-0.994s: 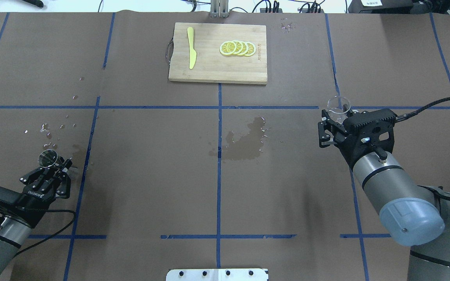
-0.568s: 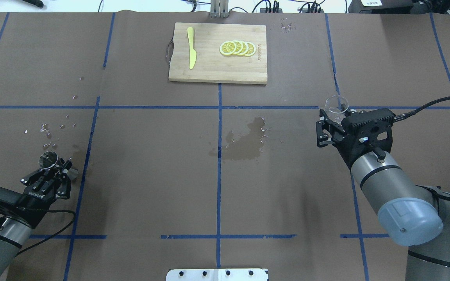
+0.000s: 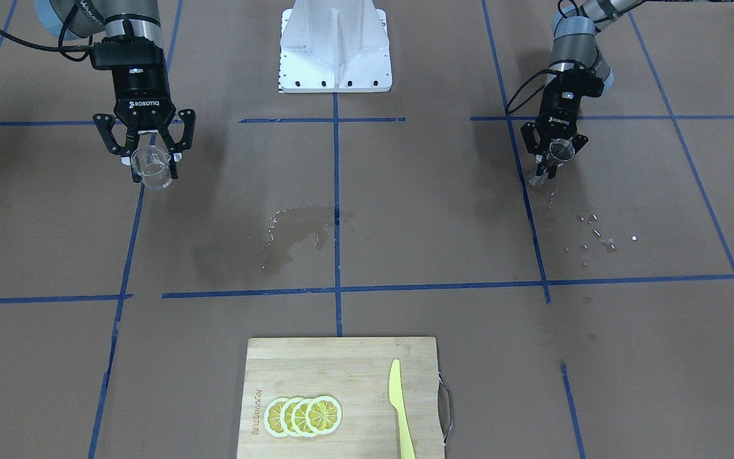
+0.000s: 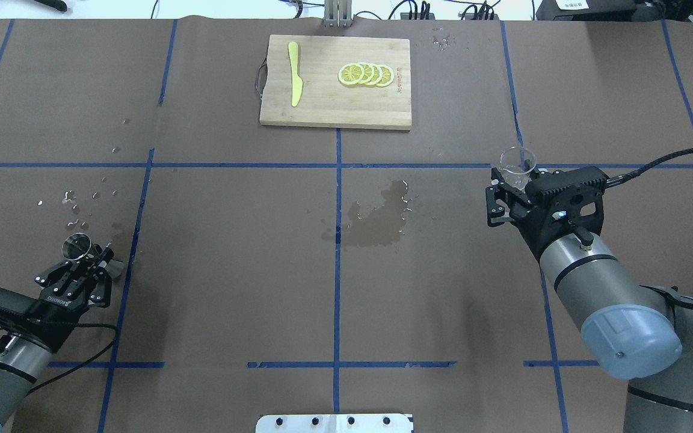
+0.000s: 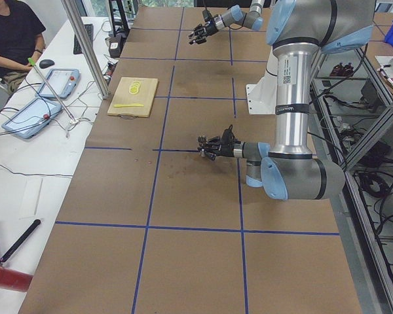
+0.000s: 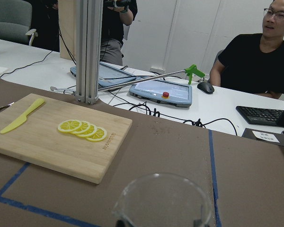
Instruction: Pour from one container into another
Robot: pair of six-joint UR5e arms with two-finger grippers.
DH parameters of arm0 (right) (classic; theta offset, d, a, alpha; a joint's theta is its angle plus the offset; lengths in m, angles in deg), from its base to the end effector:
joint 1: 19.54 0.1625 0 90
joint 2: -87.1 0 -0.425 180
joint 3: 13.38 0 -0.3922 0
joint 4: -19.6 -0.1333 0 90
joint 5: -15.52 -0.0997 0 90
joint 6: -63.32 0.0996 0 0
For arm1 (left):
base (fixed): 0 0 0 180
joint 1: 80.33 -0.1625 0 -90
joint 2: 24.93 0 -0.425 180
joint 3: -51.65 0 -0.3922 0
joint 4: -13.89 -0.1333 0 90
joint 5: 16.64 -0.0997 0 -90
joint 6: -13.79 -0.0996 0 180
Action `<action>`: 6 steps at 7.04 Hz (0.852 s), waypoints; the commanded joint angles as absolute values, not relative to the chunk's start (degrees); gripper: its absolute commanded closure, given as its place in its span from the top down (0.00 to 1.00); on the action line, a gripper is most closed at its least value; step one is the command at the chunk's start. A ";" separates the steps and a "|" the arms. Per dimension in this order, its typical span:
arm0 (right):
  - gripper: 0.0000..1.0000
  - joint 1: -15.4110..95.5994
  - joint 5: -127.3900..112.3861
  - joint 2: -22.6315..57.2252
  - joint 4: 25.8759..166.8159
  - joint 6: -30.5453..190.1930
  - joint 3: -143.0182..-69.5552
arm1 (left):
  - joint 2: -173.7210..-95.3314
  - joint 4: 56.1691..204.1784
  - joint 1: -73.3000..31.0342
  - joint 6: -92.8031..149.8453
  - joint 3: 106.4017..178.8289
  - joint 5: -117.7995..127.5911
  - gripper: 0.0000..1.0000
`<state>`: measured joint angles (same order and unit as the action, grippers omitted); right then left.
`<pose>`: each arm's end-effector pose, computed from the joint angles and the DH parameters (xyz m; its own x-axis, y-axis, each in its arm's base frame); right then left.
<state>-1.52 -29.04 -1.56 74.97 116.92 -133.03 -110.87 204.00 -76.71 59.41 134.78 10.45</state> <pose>-0.3657 -0.3338 0.3235 0.8110 -0.1740 0.5586 -0.4385 0.4512 0.7772 0.3870 -0.2469 0.5618 0.6517 0.2779 -0.7057 0.6455 0.2853 0.7084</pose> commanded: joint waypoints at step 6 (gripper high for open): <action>0.00 -1.61 -29.04 -0.79 74.97 116.85 -133.18 | -110.80 203.91 -76.81 61.16 133.47 10.61 0.29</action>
